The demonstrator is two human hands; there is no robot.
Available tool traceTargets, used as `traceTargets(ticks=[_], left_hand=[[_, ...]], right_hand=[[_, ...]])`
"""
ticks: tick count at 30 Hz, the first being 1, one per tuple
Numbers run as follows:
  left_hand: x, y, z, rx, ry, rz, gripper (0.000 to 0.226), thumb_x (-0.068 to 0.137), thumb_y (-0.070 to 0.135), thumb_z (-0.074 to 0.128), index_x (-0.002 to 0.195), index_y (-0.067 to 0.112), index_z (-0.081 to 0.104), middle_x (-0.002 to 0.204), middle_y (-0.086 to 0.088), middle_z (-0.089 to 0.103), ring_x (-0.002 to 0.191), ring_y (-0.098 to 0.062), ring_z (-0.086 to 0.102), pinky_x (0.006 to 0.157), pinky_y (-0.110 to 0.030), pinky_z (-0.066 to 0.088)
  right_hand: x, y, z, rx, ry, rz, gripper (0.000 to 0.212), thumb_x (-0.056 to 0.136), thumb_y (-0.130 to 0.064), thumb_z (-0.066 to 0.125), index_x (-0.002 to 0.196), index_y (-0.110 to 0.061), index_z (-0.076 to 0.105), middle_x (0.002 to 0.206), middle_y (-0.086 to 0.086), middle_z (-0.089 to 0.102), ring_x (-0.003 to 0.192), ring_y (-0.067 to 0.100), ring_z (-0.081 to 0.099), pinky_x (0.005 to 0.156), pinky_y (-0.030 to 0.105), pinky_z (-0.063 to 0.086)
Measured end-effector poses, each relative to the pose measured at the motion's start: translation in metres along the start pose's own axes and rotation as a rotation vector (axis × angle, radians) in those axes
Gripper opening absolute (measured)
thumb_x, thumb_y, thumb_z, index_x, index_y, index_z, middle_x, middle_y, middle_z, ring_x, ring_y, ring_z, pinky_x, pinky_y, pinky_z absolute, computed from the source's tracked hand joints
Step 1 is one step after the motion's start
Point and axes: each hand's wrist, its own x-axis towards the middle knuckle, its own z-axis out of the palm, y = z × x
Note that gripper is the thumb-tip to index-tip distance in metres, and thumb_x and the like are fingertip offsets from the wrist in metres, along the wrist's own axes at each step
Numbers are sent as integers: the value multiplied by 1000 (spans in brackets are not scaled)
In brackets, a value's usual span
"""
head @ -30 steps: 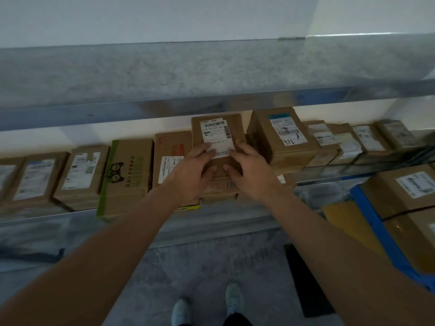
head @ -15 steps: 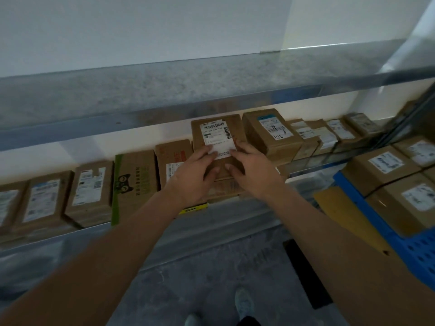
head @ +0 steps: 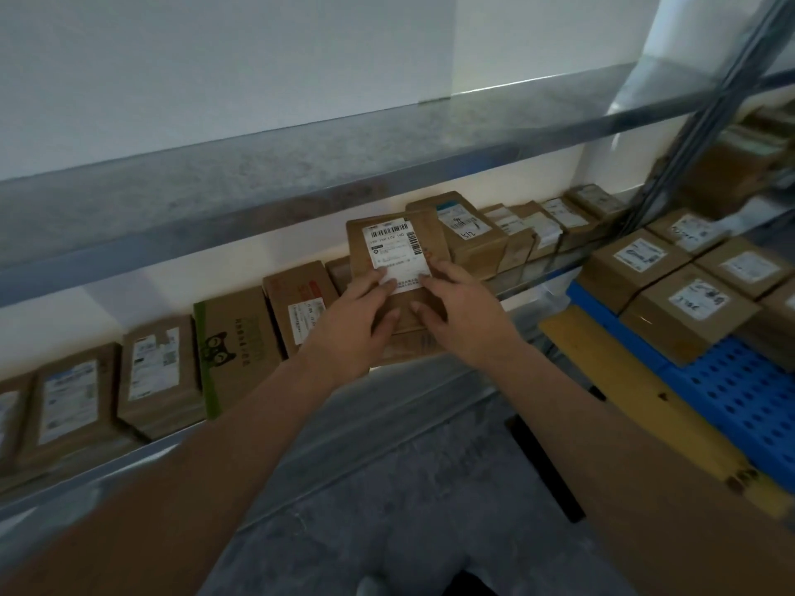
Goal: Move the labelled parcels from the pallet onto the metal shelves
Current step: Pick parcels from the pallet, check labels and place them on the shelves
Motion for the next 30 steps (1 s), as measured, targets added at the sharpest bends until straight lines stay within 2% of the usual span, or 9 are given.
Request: traceTargets(ticks=[4, 6, 13, 18, 23, 30], left_hand=[[-1, 18, 6, 1, 4, 14, 55, 105, 39, 49, 154, 14, 43, 165, 0, 30, 149, -19, 34, 120, -41, 35], [1, 29, 9, 0, 7, 24, 55, 105, 39, 49, 154, 14, 43, 165, 0, 30, 149, -19, 34, 121, -40, 34], [22, 80, 31, 4, -41, 116, 56, 104, 38, 53, 153, 12, 45, 166, -1, 29, 149, -20, 33, 121, -29, 26], [39, 126, 58, -9, -99, 202, 59, 103, 39, 54, 153, 9, 44, 165, -3, 27, 152, -21, 28, 122, -44, 34], [59, 172, 87, -15, -138, 268, 61, 103, 38, 55, 155, 8, 41, 167, -3, 24, 153, -20, 24, 124, -37, 26], [98, 226, 133, -62, -212, 359, 67, 102, 39, 57, 155, 2, 38, 167, -3, 24, 152, -17, 24, 125, -35, 26]], right_hand=[[-12, 11, -11, 14, 17, 7, 49, 98, -32, 63, 140, -8, 58, 155, 10, 42, 137, 26, 47, 112, 44, 44], [-18, 18, -16, 11, 29, 17, 49, 98, -31, 63, 140, -7, 57, 155, 11, 42, 137, 27, 47, 112, 46, 44], [-54, 57, -46, 13, 78, 118, 50, 99, -31, 62, 141, -7, 55, 157, 14, 39, 140, 31, 44, 116, 45, 39], [-87, 94, -71, -29, 75, 216, 55, 103, -37, 54, 150, -12, 45, 163, 7, 29, 143, 29, 36, 116, 40, 35], [-117, 135, -89, -63, 87, 335, 62, 104, -43, 48, 155, -11, 36, 168, 3, 17, 148, 26, 27, 119, 39, 28], [-151, 190, -106, -90, 157, 498, 61, 104, -43, 48, 151, -5, 41, 167, 7, 20, 148, 26, 29, 120, 40, 28]])
